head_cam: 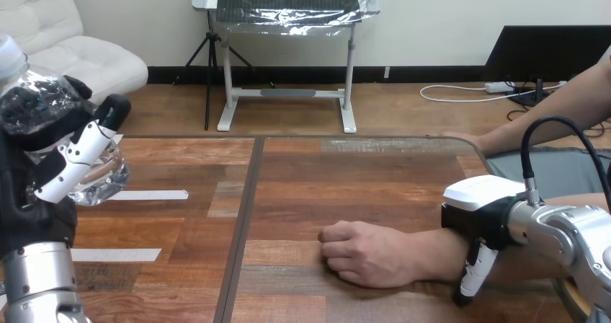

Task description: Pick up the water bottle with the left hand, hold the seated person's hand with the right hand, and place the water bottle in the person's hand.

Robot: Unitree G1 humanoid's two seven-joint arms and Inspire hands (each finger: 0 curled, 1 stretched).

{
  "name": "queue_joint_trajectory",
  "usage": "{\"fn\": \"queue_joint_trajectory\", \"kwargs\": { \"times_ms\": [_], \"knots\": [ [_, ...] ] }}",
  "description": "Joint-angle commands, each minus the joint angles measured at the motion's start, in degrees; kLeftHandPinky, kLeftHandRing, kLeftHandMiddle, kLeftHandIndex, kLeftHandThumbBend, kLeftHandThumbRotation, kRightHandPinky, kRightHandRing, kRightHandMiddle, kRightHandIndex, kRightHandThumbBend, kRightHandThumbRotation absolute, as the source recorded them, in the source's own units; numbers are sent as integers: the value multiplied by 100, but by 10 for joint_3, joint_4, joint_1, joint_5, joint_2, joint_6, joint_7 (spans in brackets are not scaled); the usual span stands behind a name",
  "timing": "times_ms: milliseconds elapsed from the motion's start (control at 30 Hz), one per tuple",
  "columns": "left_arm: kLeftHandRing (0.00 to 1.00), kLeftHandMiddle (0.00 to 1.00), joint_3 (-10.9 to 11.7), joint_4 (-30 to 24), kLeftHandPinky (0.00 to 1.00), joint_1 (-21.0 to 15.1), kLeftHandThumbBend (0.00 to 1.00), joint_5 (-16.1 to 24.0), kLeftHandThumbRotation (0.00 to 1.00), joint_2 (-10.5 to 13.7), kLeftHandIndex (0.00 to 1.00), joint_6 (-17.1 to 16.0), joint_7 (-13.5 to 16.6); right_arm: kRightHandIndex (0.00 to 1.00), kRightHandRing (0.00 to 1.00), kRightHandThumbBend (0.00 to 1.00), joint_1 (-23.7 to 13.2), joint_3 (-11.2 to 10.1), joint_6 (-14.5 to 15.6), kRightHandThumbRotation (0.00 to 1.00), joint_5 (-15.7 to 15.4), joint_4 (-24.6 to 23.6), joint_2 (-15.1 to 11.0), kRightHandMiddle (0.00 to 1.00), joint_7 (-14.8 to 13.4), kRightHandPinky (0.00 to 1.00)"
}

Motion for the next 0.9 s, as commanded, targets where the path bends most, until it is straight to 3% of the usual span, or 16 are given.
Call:
{"fn": "queue_joint_trajectory", "kwargs": {
  "times_ms": [0,433,867],
  "knots": [
    [25,31,-2,-27,20,-29,44,3,0,6,37,-13,-4,36,17,85,51,12,3,12,12,31,6,26,9,10],
    [25,31,-2,-26,20,-31,45,8,0,4,37,-13,-1,32,20,84,55,3,9,2,22,30,8,28,4,12],
    [25,31,-6,-29,20,-30,44,7,0,1,37,-7,0,32,24,82,54,-5,4,0,33,31,6,31,-1,16]
  ]
}}
